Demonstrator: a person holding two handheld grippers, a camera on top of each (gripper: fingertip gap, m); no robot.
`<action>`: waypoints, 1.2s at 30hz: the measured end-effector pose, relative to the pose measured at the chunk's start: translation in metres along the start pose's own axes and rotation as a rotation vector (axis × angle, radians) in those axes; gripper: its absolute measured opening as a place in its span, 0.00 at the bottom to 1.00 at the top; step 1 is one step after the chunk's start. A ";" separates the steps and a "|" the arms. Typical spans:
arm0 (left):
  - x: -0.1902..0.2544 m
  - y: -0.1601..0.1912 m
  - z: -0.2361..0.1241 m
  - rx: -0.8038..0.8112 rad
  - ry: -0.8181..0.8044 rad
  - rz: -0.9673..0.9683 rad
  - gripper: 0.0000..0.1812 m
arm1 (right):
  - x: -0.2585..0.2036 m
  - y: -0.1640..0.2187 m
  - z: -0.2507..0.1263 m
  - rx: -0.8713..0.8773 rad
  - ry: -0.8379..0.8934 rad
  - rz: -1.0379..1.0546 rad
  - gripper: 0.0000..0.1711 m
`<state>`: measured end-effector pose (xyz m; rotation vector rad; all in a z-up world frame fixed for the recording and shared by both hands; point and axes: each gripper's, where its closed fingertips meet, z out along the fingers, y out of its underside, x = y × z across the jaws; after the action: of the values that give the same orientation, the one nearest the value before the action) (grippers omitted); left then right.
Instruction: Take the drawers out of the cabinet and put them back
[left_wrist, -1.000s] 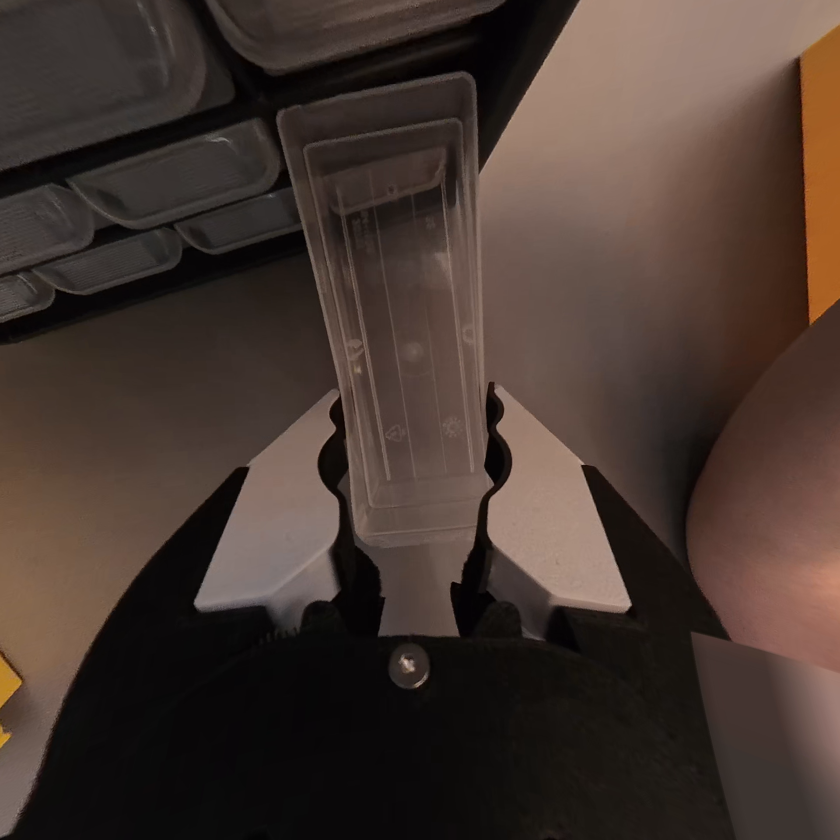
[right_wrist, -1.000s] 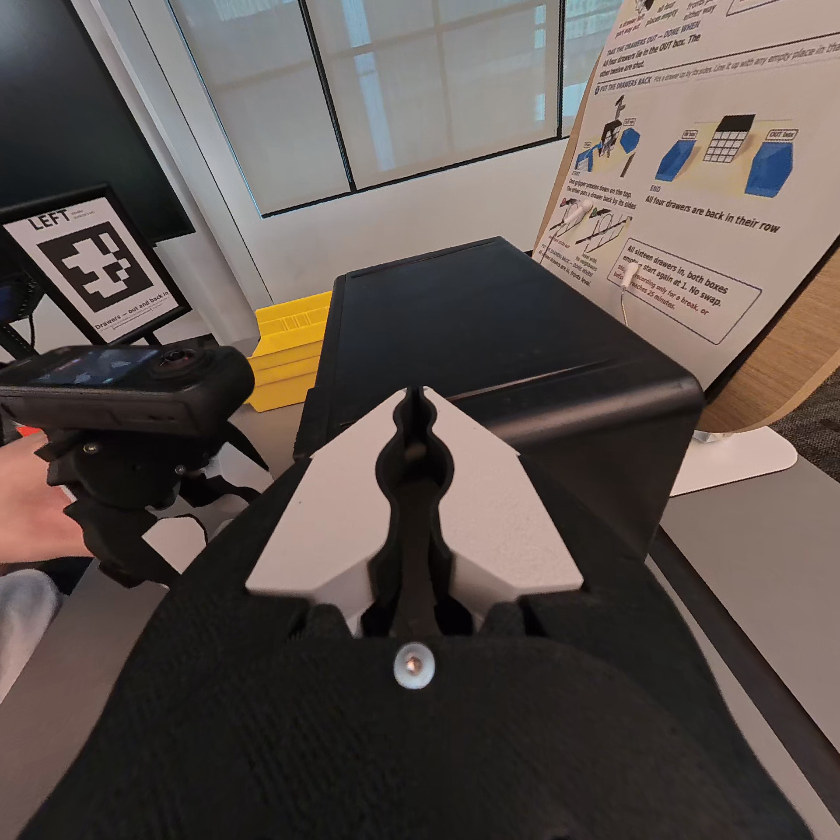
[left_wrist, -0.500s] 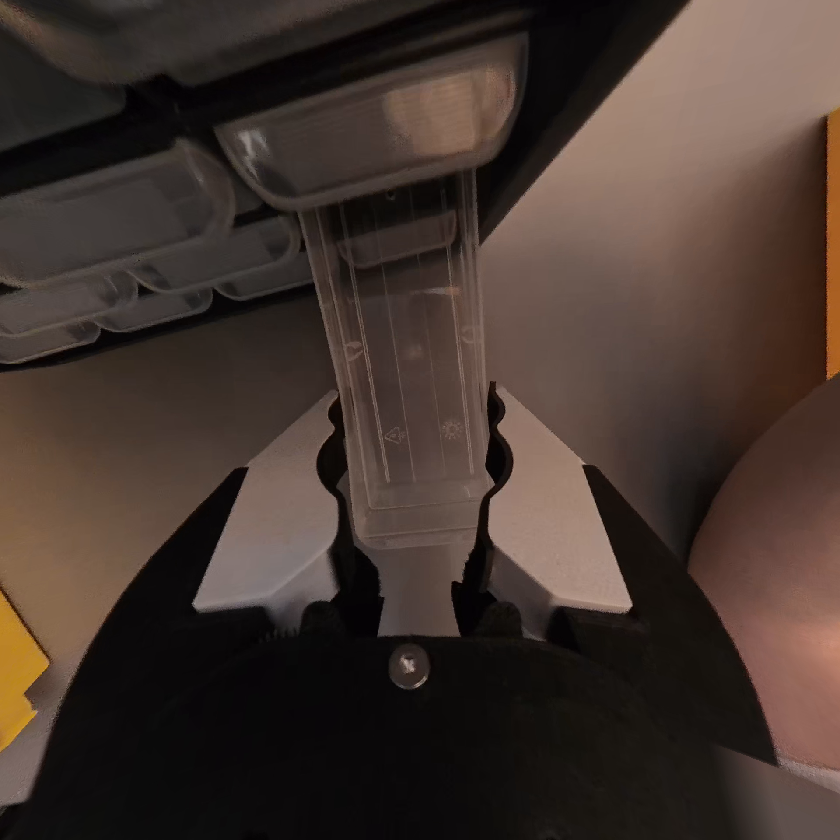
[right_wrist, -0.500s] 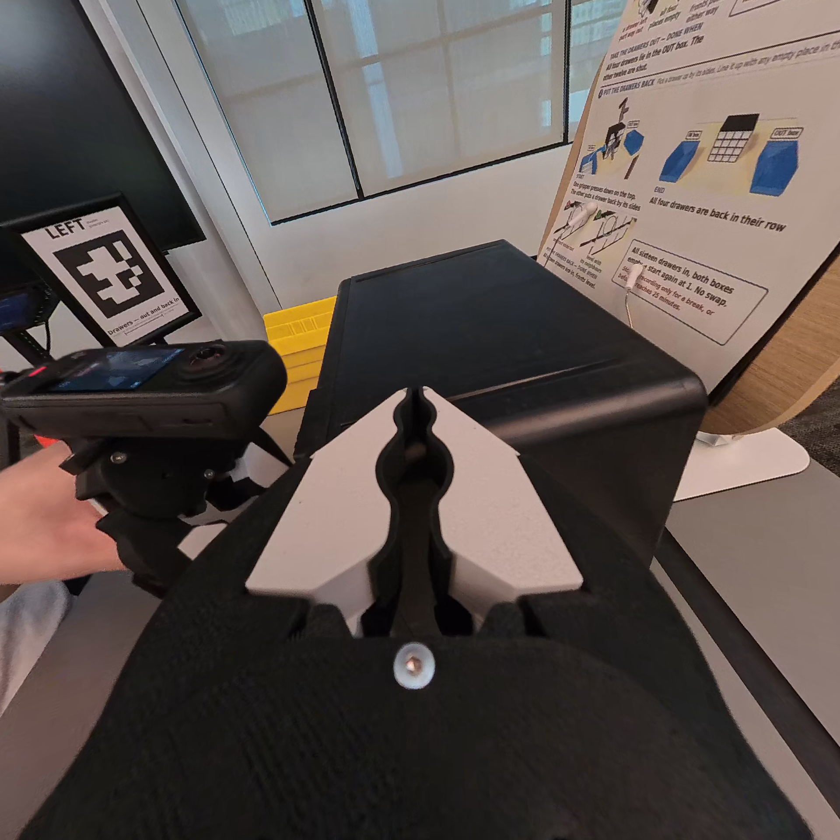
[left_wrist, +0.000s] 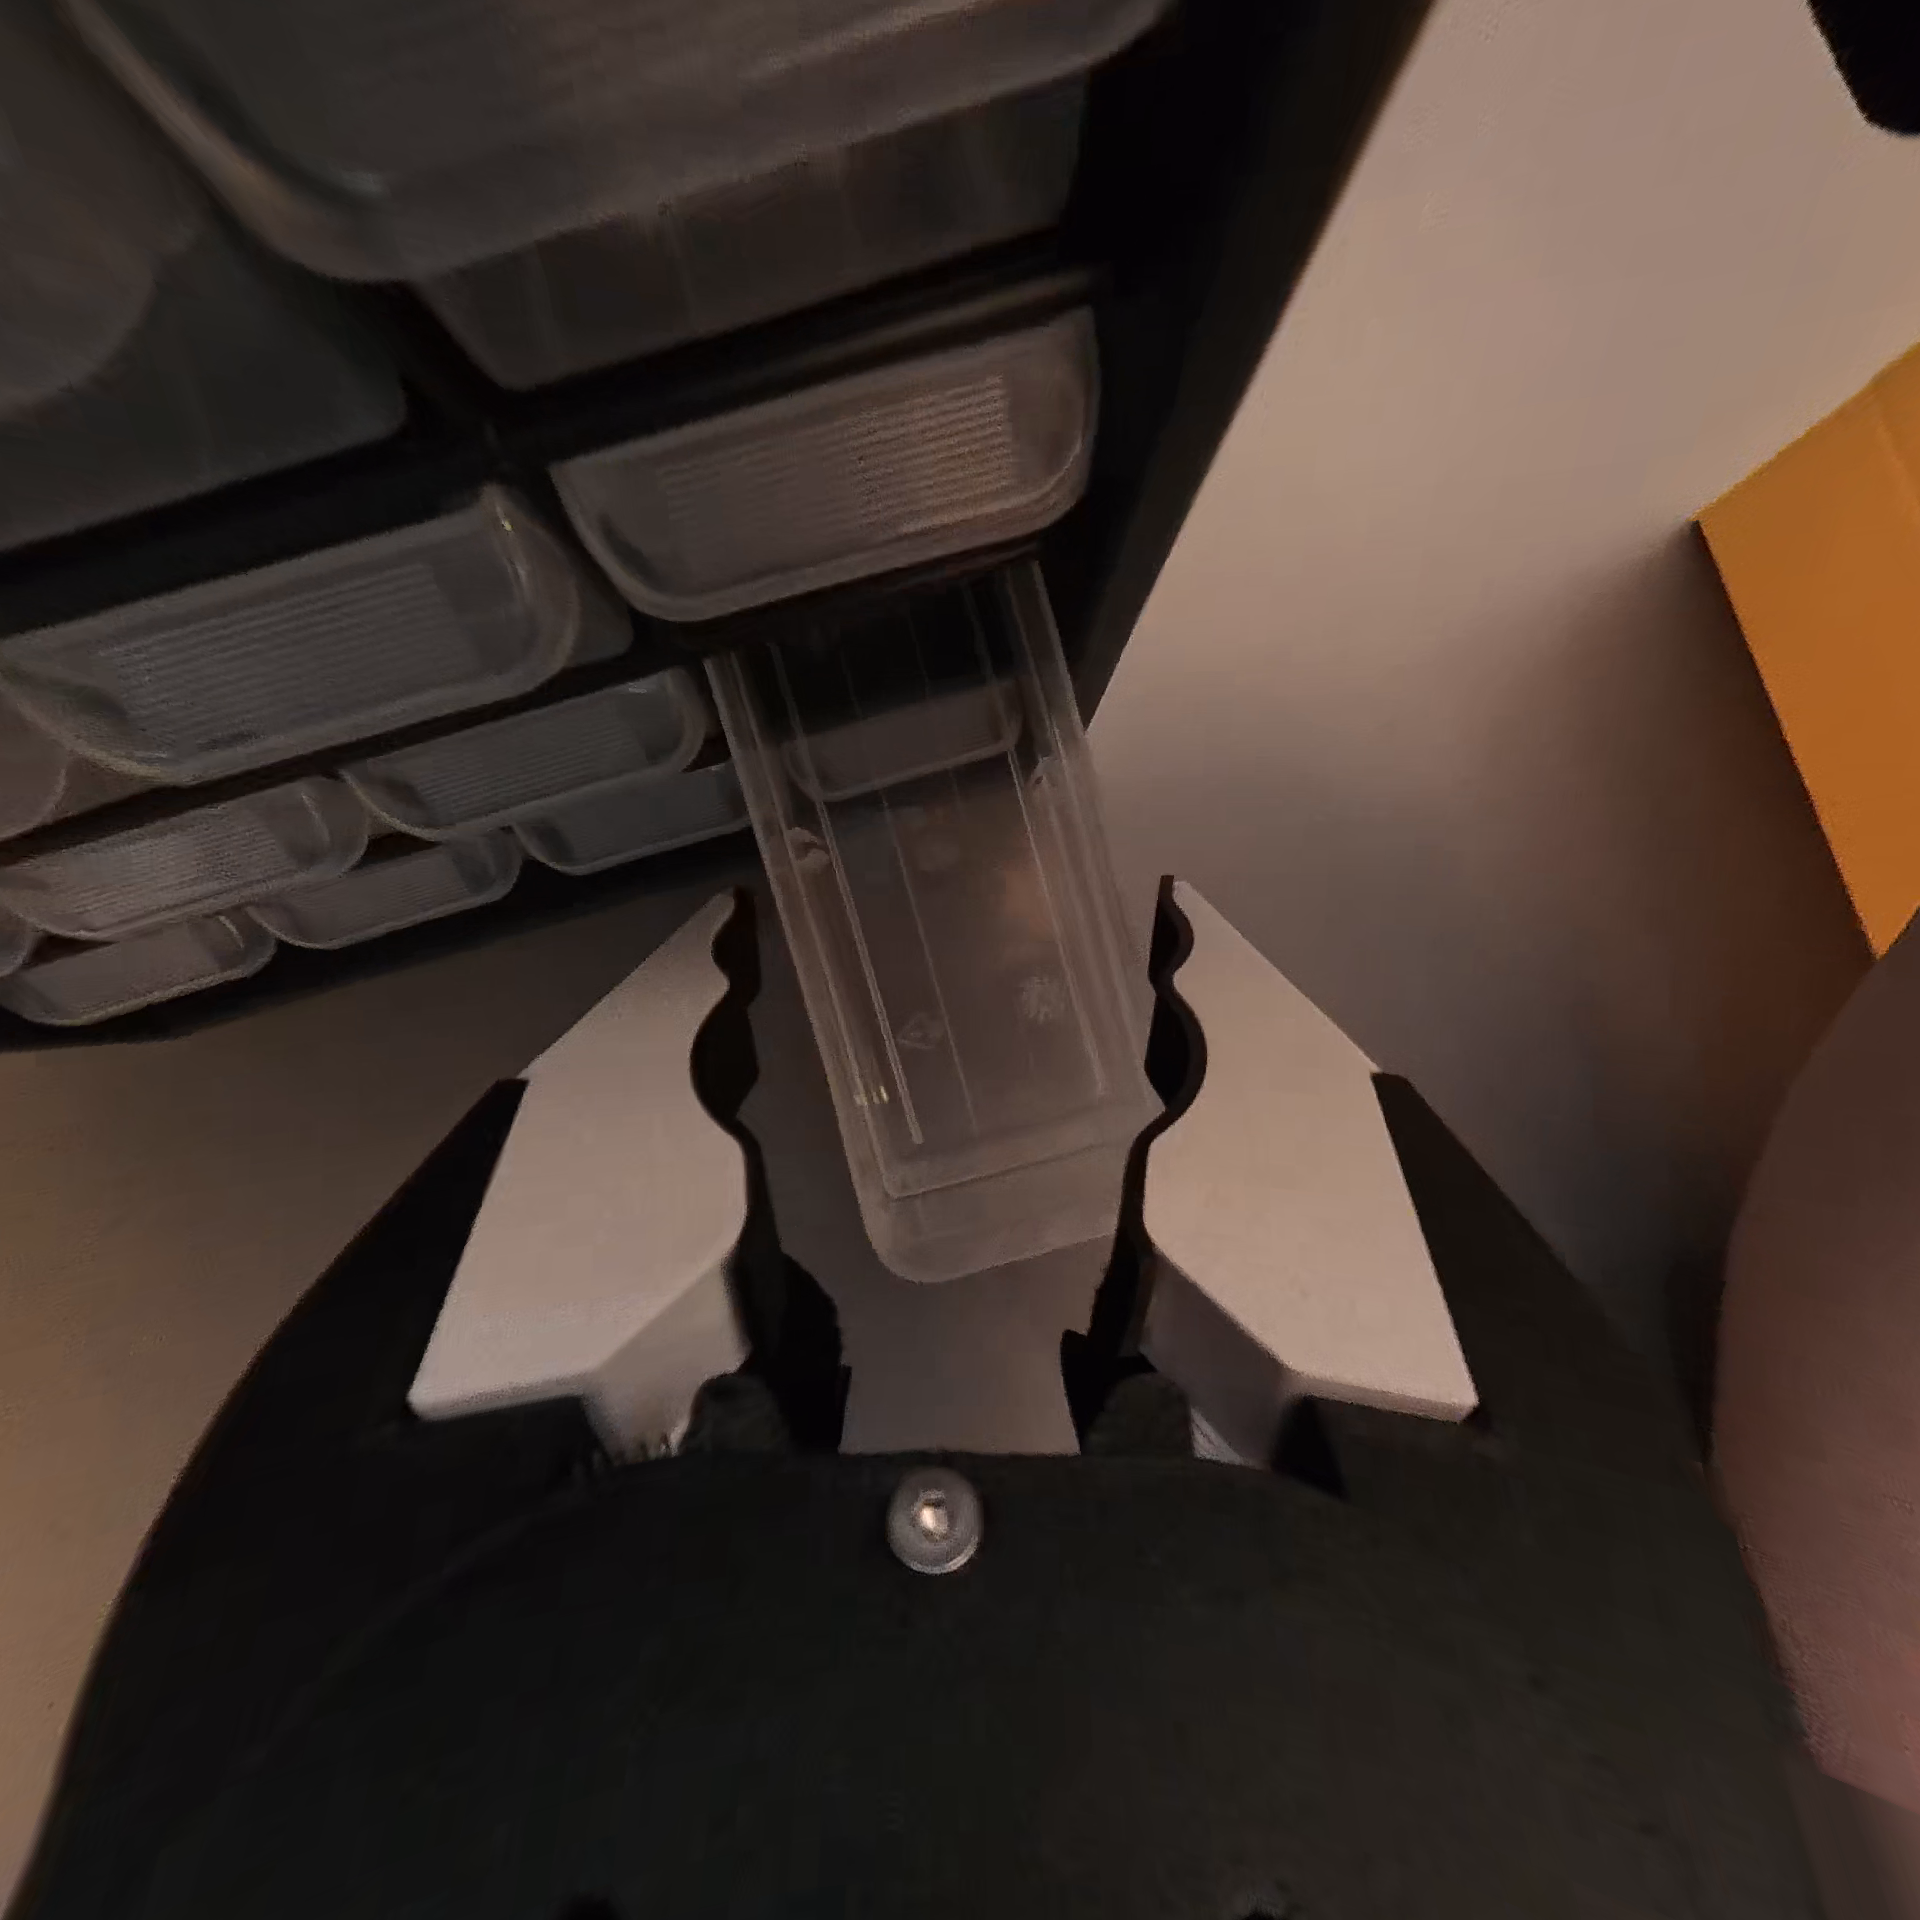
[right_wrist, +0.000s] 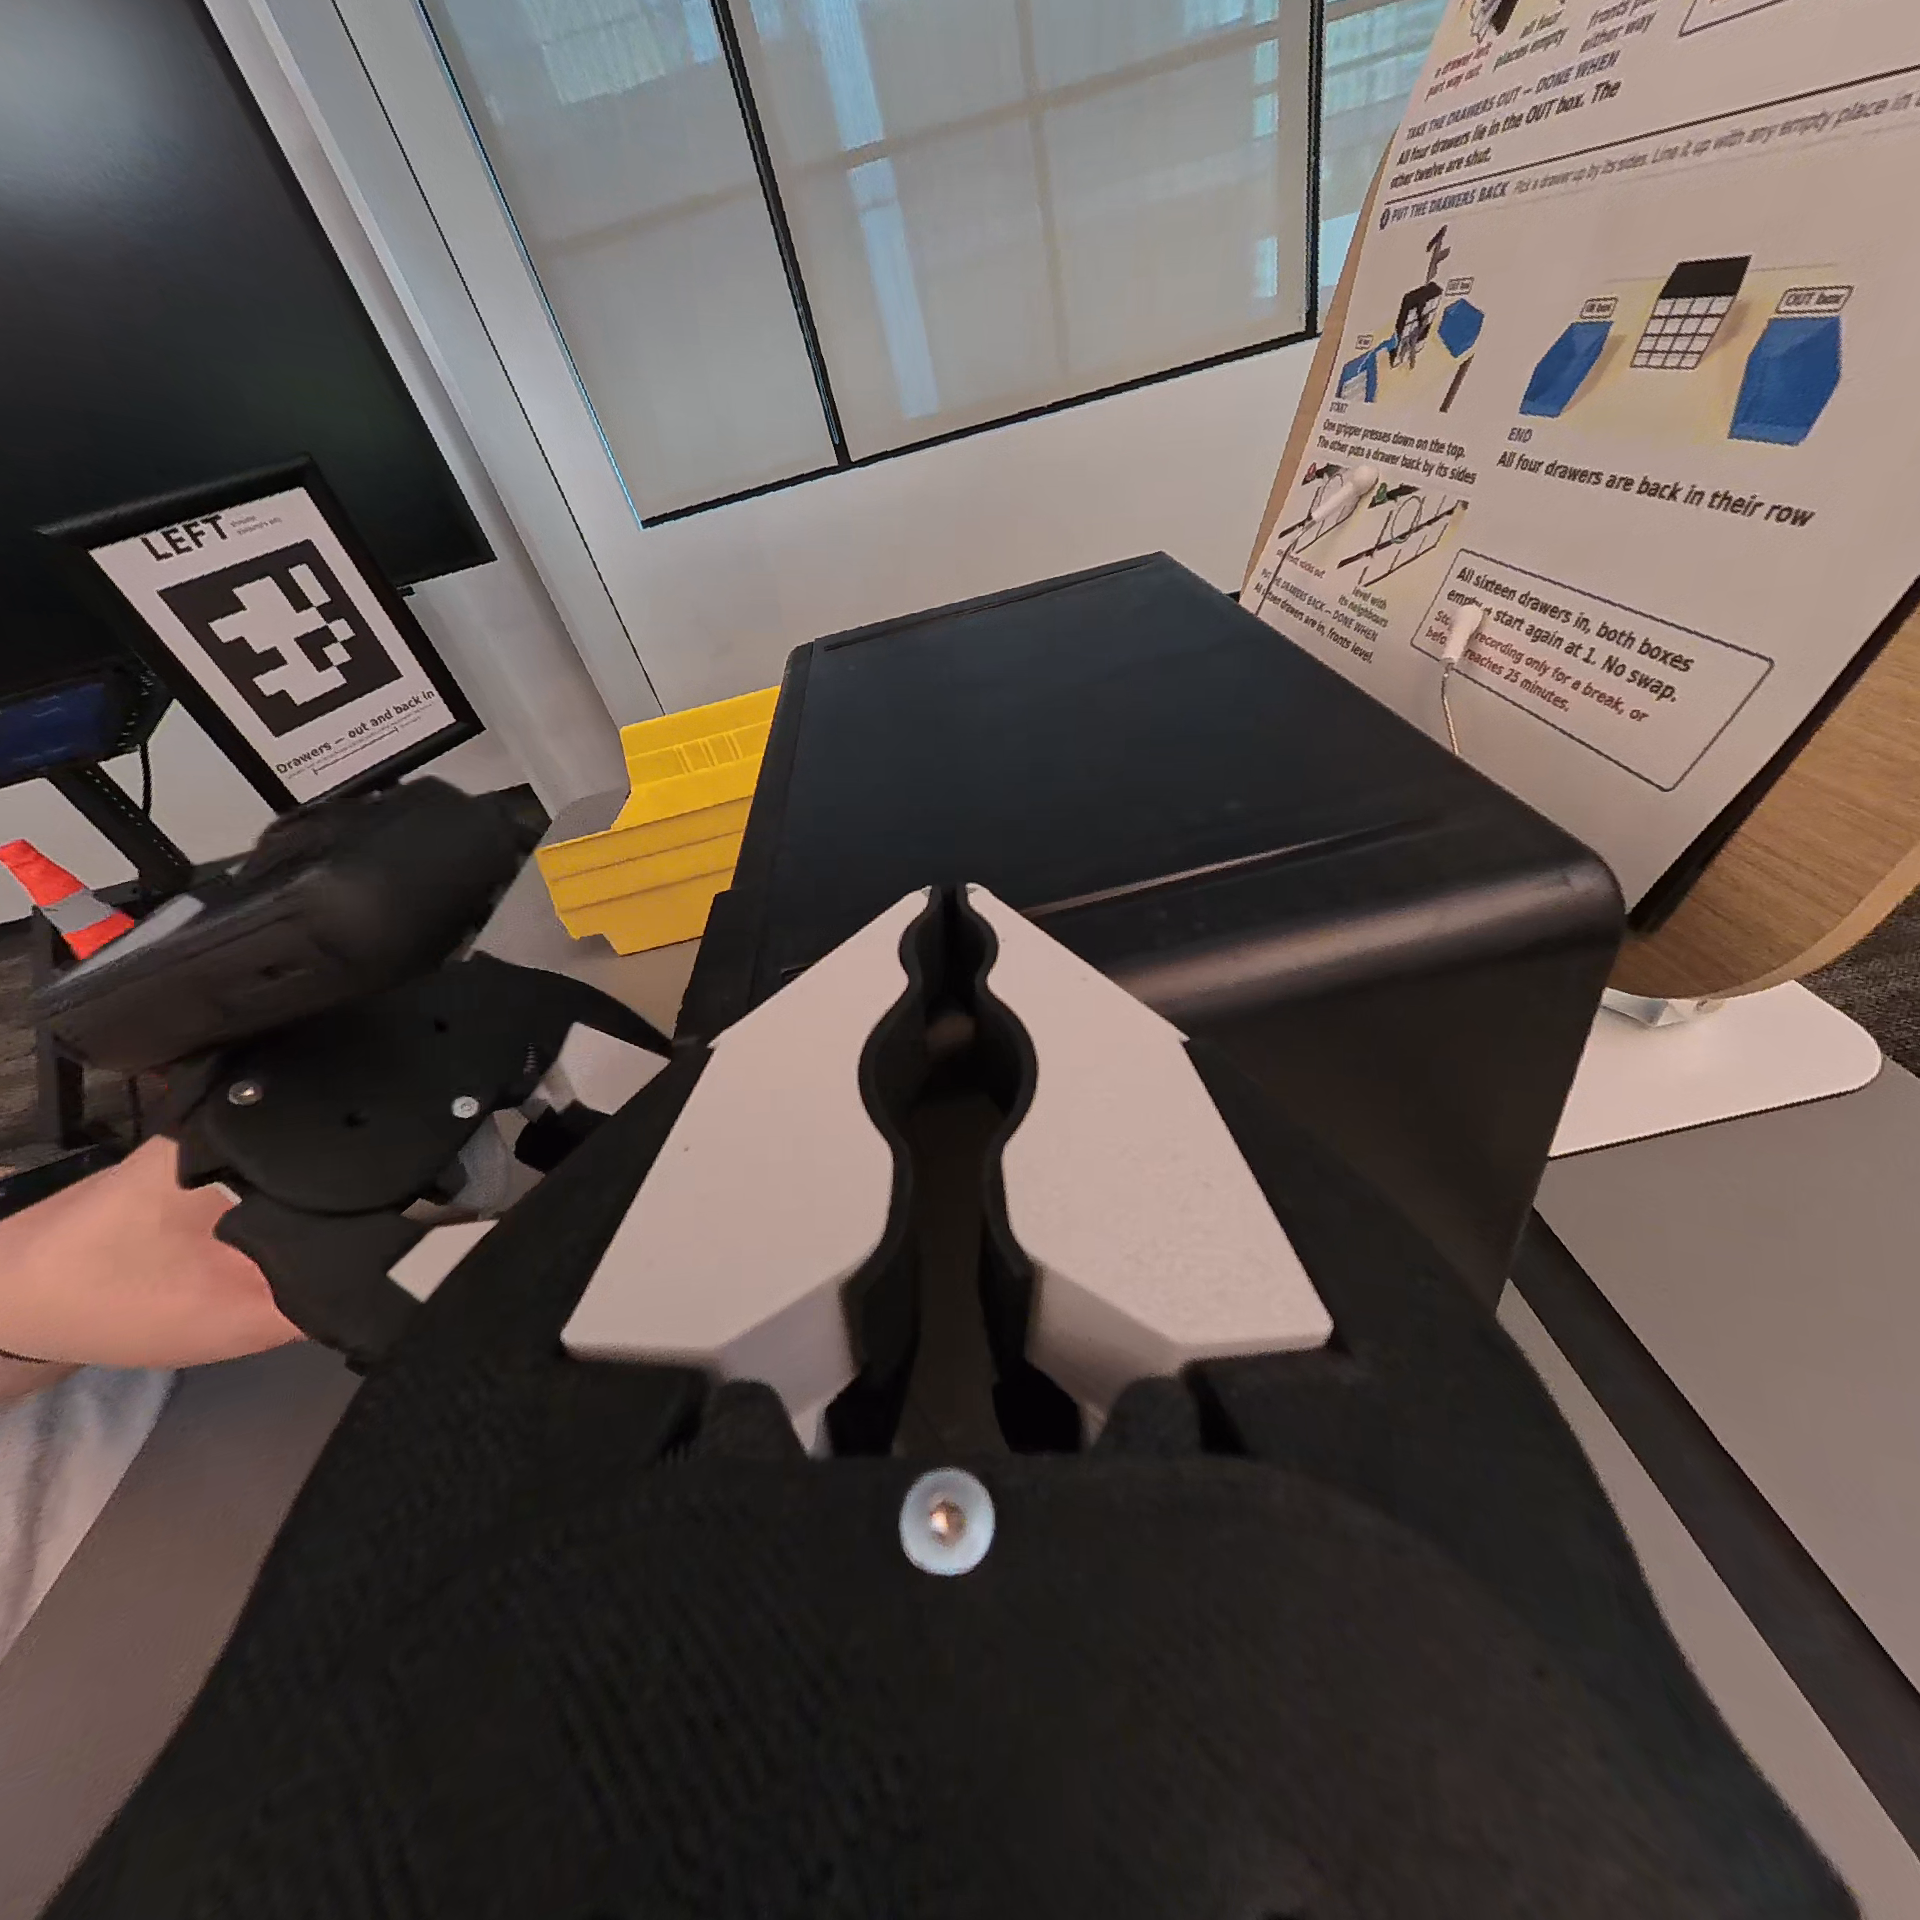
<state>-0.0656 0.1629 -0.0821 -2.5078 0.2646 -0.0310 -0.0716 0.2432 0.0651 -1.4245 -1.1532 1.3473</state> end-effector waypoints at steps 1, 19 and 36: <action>0.000 -0.001 -0.003 0.031 -0.006 0.015 0.42 | 0.000 0.000 0.000 0.001 -0.001 0.000 0.00; 0.009 0.019 -0.069 0.552 -0.041 0.527 0.44 | 0.001 0.000 0.001 -0.038 0.043 0.007 0.00; 0.017 0.044 -0.058 0.526 -0.369 1.454 0.21 | 0.004 0.000 0.006 -0.095 0.181 -0.021 0.00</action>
<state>-0.0616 0.0911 -0.0612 -1.2983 1.5620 0.7978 -0.0776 0.2465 0.0636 -1.5637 -1.1209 1.1368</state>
